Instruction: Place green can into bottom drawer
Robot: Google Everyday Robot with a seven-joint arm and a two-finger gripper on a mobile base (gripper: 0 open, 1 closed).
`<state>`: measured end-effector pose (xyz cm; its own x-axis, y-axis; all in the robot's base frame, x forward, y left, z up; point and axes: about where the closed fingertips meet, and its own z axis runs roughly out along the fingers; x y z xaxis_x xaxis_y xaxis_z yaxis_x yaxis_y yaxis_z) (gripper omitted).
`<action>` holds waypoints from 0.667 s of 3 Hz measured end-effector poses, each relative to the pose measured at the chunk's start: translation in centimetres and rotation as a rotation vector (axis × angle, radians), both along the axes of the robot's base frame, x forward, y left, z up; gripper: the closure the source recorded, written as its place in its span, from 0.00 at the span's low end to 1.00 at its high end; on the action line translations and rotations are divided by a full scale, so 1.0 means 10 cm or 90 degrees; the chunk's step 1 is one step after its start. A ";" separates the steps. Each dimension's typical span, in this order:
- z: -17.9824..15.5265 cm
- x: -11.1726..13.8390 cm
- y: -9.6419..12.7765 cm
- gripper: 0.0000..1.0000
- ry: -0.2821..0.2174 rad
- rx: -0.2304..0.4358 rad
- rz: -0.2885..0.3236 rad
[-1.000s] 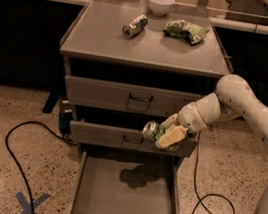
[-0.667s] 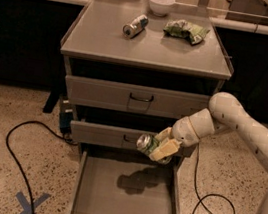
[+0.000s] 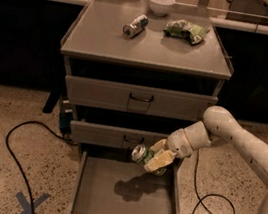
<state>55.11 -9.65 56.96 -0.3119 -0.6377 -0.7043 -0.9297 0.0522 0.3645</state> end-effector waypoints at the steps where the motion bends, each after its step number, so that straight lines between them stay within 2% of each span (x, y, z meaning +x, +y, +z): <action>1: -0.37 -0.13 0.11 1.00 0.008 0.010 0.009; 2: -0.91 -0.35 0.26 1.00 0.022 0.020 0.023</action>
Offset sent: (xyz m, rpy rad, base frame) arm -0.0612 0.0403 -0.1568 0.0495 0.0592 0.0542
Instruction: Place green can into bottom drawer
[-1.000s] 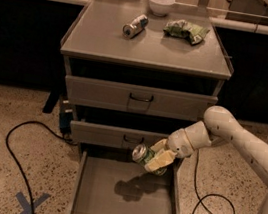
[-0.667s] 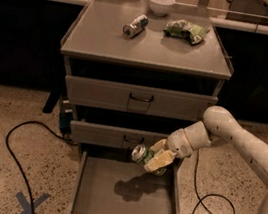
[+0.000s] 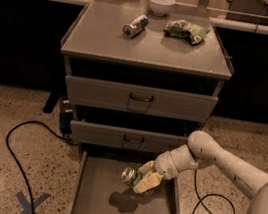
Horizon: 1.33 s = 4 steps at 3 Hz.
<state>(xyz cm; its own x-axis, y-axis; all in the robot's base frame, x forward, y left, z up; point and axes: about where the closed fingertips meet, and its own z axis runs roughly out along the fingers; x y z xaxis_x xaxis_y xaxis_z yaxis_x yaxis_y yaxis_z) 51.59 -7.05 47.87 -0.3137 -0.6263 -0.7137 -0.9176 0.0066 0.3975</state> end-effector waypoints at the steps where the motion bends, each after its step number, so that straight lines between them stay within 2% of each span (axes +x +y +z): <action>1: -0.37 -0.15 0.03 1.00 -0.003 -0.029 -0.024; 2: -0.62 -0.15 0.10 1.00 -0.024 -0.070 -0.078; 4: -0.71 -0.13 0.13 1.00 -0.020 -0.082 -0.080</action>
Offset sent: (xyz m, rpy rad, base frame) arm -0.0218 0.0066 -0.0839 -0.1988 -0.0632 -0.2114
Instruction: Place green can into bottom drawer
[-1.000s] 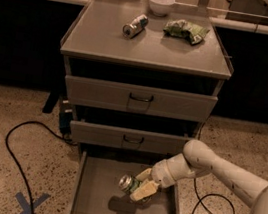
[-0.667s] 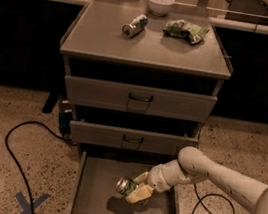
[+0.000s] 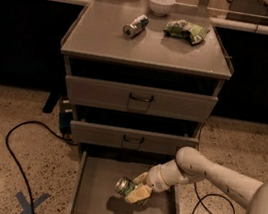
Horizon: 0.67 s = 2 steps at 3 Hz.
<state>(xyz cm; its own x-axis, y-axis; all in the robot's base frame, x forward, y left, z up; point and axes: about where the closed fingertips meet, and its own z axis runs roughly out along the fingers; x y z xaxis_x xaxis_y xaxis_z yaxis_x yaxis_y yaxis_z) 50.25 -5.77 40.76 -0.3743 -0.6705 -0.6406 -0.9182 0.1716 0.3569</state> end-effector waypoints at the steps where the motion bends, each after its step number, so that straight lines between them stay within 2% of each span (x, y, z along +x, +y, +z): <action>1: -0.23 0.21 0.02 1.00 -0.014 -0.051 -0.018; 2: -0.43 0.51 -0.04 1.00 -0.036 -0.072 -0.067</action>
Offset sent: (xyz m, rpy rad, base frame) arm 0.0955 -0.0184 -0.0647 -0.1568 -0.1096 -0.2160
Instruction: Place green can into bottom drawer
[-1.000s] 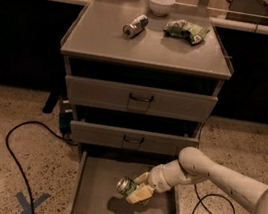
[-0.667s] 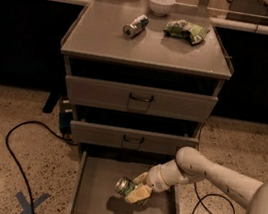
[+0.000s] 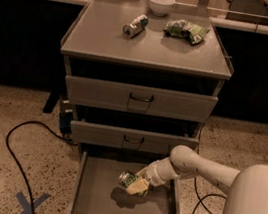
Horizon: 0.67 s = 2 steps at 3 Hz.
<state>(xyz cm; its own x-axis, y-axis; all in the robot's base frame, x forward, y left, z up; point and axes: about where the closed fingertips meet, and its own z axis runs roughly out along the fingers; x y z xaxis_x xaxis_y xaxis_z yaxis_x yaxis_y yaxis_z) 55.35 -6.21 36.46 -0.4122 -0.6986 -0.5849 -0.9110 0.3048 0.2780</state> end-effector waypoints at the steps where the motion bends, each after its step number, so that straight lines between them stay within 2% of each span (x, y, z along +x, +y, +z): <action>1: -0.23 0.14 -0.07 1.00 0.002 0.036 -0.071; 2: -0.49 0.17 -0.10 1.00 0.024 0.079 -0.123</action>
Offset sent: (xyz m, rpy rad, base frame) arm 0.0256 -0.0194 -0.0702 0.1955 0.0643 -0.2871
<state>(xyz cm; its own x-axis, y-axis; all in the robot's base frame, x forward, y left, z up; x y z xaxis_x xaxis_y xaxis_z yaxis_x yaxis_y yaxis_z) 57.10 -7.18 31.52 -0.5545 -0.5283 -0.6430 -0.8272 0.4342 0.3566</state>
